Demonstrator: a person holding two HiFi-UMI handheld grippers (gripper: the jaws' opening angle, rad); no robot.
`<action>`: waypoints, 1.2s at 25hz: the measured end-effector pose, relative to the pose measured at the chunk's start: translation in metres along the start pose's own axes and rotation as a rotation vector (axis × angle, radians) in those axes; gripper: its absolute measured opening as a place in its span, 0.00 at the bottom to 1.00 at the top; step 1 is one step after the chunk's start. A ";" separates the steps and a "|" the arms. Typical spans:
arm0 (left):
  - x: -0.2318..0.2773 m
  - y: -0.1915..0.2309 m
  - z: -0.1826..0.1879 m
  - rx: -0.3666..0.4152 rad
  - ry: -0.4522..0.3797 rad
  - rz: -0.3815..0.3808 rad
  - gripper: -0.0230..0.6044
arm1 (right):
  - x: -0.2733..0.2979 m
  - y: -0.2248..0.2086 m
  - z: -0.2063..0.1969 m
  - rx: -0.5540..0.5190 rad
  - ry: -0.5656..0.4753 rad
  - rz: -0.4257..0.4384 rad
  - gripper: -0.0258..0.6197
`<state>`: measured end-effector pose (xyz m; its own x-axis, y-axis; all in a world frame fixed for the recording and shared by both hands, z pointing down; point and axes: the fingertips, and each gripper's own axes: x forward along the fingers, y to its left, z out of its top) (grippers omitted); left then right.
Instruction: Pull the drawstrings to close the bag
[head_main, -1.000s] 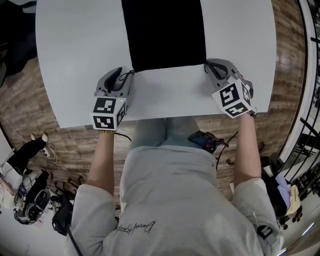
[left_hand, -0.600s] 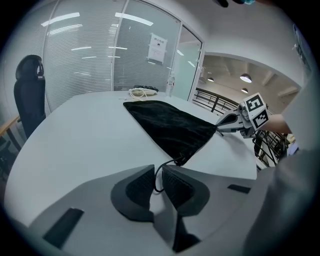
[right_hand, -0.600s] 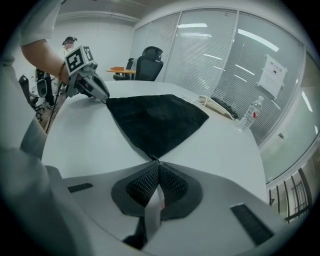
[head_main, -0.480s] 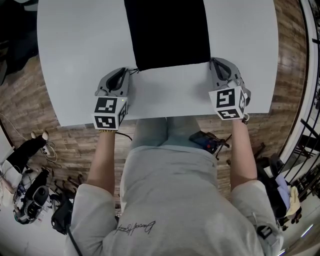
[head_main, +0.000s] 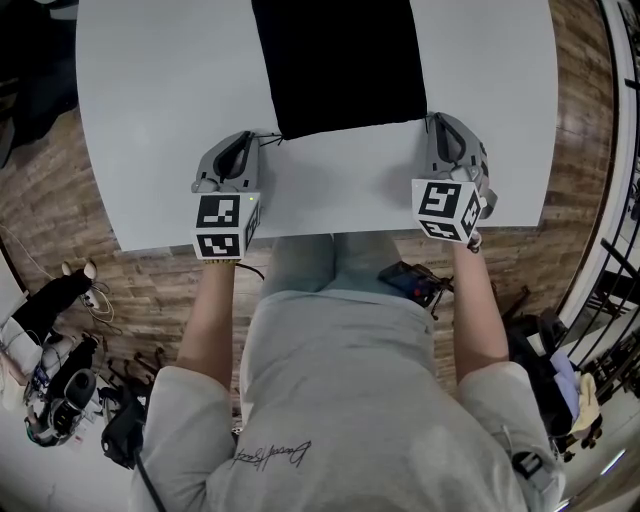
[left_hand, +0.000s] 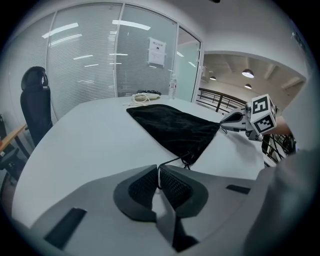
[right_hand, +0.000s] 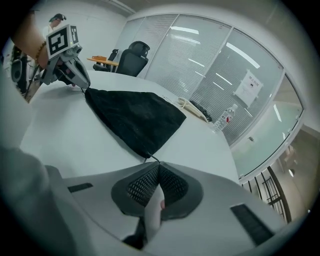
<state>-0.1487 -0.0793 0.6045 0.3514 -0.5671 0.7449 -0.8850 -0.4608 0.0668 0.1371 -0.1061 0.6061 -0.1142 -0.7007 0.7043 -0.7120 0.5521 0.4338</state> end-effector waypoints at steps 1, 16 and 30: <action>-0.001 0.001 0.002 0.000 -0.008 0.011 0.08 | 0.000 -0.001 0.000 0.006 0.002 -0.008 0.08; -0.029 0.013 0.030 -0.030 -0.124 0.126 0.06 | -0.015 -0.023 0.008 0.097 -0.023 -0.078 0.08; -0.073 0.021 0.073 -0.011 -0.217 0.151 0.06 | -0.059 -0.058 0.049 0.096 -0.099 -0.156 0.08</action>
<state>-0.1701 -0.0975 0.5033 0.2713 -0.7626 0.5872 -0.9352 -0.3531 -0.0264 0.1510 -0.1188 0.5122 -0.0611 -0.8180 0.5720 -0.7884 0.3910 0.4749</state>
